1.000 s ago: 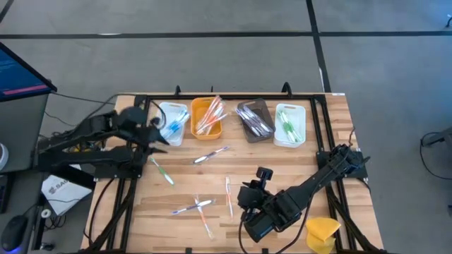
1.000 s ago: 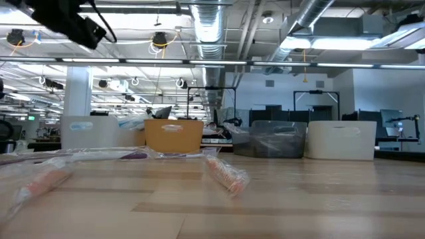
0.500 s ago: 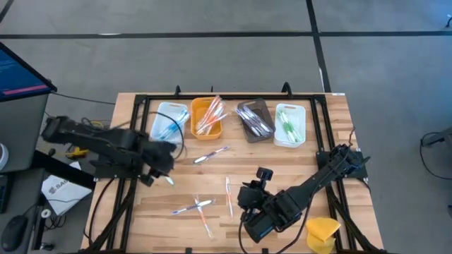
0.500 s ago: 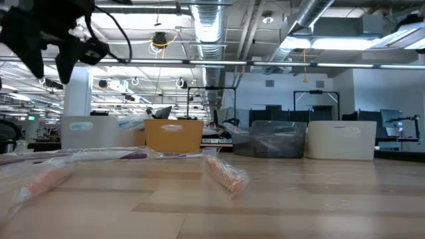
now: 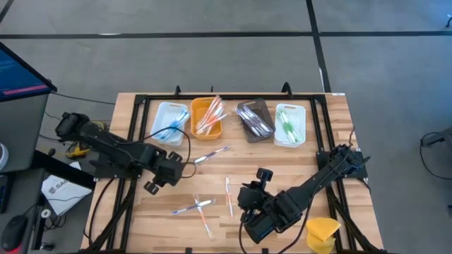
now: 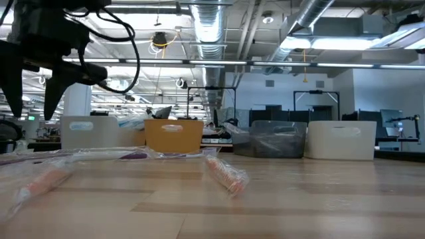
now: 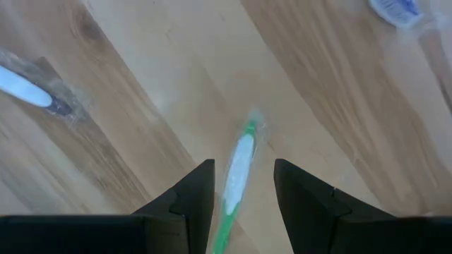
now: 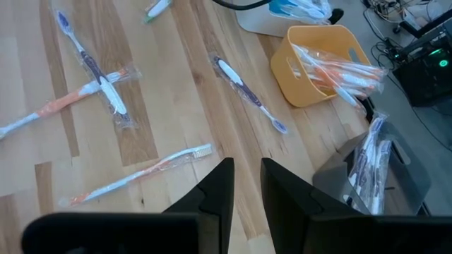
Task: Pick & Place Toothbrushes
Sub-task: Put the green toothbrush into right white the bin
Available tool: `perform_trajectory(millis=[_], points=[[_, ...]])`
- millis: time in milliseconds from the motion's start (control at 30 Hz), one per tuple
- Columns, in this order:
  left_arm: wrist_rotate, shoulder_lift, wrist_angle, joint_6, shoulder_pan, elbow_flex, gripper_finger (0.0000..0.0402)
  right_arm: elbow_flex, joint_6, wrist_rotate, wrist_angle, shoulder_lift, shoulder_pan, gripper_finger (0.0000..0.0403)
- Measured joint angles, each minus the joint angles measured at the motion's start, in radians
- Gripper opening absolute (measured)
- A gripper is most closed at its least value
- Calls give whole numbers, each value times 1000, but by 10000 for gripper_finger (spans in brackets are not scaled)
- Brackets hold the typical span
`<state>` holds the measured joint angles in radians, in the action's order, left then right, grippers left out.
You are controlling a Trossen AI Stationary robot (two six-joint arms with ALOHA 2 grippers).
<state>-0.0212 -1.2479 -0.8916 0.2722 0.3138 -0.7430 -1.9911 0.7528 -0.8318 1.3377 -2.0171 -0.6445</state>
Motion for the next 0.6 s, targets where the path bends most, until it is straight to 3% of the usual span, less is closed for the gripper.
perform_trajectory(millis=[600], points=[[44, -7, -2, -31, 0, -2, 140, 0, 0, 0, -7, 0, -3, 65]])
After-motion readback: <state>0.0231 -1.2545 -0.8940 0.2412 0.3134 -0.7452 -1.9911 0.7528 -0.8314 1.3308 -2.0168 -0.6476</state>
